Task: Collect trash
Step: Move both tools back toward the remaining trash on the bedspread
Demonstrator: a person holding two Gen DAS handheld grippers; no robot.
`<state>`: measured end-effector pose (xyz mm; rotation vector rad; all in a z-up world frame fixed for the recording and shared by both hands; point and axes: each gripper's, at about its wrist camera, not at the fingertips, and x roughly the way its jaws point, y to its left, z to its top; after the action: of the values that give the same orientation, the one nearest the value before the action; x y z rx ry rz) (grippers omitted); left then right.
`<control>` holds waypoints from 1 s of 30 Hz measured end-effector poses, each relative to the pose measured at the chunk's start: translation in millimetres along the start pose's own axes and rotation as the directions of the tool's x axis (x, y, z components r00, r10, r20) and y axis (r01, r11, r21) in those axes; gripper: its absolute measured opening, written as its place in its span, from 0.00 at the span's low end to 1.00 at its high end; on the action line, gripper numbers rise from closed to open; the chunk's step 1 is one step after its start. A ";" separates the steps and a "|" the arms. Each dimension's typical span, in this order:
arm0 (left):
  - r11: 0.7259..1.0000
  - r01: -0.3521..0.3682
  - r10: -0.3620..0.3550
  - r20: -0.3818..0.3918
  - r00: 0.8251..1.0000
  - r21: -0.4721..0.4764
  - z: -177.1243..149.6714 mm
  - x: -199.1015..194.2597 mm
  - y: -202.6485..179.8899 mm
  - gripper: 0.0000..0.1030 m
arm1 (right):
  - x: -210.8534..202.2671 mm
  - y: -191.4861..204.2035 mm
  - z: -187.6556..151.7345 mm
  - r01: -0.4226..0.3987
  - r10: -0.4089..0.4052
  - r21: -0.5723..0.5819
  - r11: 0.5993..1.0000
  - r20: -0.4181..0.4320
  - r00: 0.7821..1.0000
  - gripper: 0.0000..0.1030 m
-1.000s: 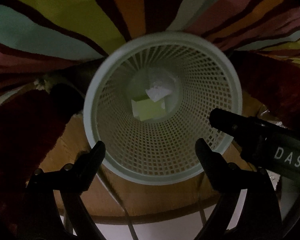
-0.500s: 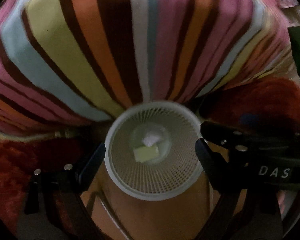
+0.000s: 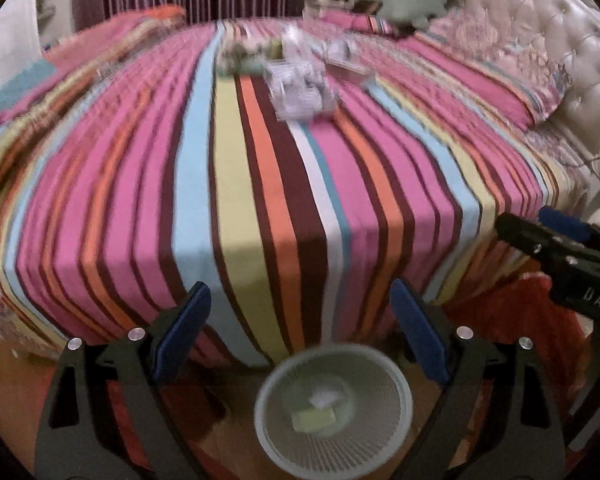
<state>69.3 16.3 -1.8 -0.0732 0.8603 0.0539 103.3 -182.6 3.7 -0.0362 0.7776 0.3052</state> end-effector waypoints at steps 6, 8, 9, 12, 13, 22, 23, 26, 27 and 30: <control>0.997 -0.032 0.028 0.057 0.998 0.070 32.2 -2.1 -8.6 0.86 | 3.5 -5.2 33.2 -0.002 0.003 -0.016 1.000 0.055 0.998 0.84; 0.998 -0.008 0.004 0.059 0.998 0.064 42.9 1.6 -5.1 0.86 | 11.3 -7.6 40.3 0.002 0.000 -0.023 1.000 0.062 0.998 0.84; 0.998 0.001 -0.004 0.058 0.998 0.058 49.0 6.1 -4.9 0.86 | 15.8 -10.2 45.4 -0.006 0.008 -0.027 1.000 0.063 0.998 0.84; 0.997 -0.006 0.002 0.059 0.998 0.071 65.0 19.1 -6.2 0.86 | 20.6 -19.5 60.4 -0.042 0.043 -0.020 0.999 0.066 0.997 0.84; 0.997 -0.008 0.003 0.060 0.998 0.079 65.5 21.7 -7.2 0.86 | 25.9 -23.5 65.6 -0.057 0.058 -0.011 0.998 0.061 0.996 0.84; 0.999 0.008 -0.009 0.042 0.999 0.041 116.4 69.5 1.2 0.86 | 65.9 -37.1 97.0 -0.084 0.084 0.017 0.996 0.026 0.996 0.84; 0.999 0.004 -0.005 0.037 0.999 0.040 121.6 75.2 1.8 0.86 | 72.0 -37.6 102.5 -0.088 0.088 0.013 0.996 0.023 0.996 0.84; 1.000 -0.001 0.000 0.015 1.000 0.026 134.6 93.2 3.2 0.86 | 85.5 -39.0 113.2 -0.099 0.099 0.000 0.995 0.016 0.995 0.84; 1.000 0.006 -0.006 0.008 1.000 0.014 139.1 100.3 4.3 0.86 | 94.6 -37.3 122.5 -0.105 0.105 -0.017 0.994 0.013 0.994 0.84; 1.000 0.008 -0.008 -0.004 1.000 -0.008 148.6 114.3 5.9 0.86 | 110.3 -34.7 136.3 -0.110 0.110 -0.060 0.992 0.005 0.994 0.84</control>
<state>255.5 37.0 7.8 -0.0841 0.8643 0.0500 280.5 -167.7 21.5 -0.0486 0.7633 0.4334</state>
